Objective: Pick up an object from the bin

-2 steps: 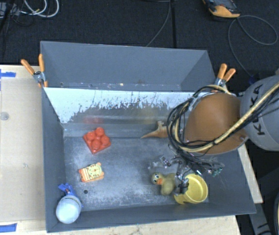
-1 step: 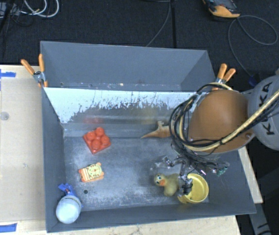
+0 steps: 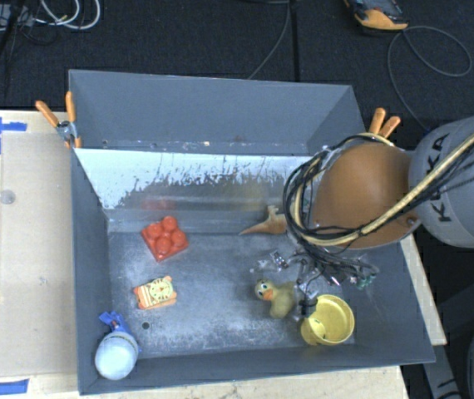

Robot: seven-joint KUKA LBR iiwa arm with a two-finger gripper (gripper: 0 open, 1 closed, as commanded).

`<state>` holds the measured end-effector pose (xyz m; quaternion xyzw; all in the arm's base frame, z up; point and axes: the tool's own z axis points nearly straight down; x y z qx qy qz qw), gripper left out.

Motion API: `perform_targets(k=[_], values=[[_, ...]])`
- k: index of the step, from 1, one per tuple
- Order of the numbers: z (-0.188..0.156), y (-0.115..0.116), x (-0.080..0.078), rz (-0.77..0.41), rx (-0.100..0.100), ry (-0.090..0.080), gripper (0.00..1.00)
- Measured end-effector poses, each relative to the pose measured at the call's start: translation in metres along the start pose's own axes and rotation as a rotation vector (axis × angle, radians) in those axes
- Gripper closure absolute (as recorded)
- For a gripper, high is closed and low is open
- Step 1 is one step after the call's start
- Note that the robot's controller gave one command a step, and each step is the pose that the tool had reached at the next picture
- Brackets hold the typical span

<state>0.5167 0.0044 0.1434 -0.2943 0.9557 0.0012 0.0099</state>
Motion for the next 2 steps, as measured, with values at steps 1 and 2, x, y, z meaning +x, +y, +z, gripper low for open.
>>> perform_targets(k=[1, 2], values=[[-0.002, 0.009, 0.009, 0.019, -0.023, 0.03, 1.0], [-0.068, 0.002, -0.001, 0.009, -0.012, 0.015, 1.0]])
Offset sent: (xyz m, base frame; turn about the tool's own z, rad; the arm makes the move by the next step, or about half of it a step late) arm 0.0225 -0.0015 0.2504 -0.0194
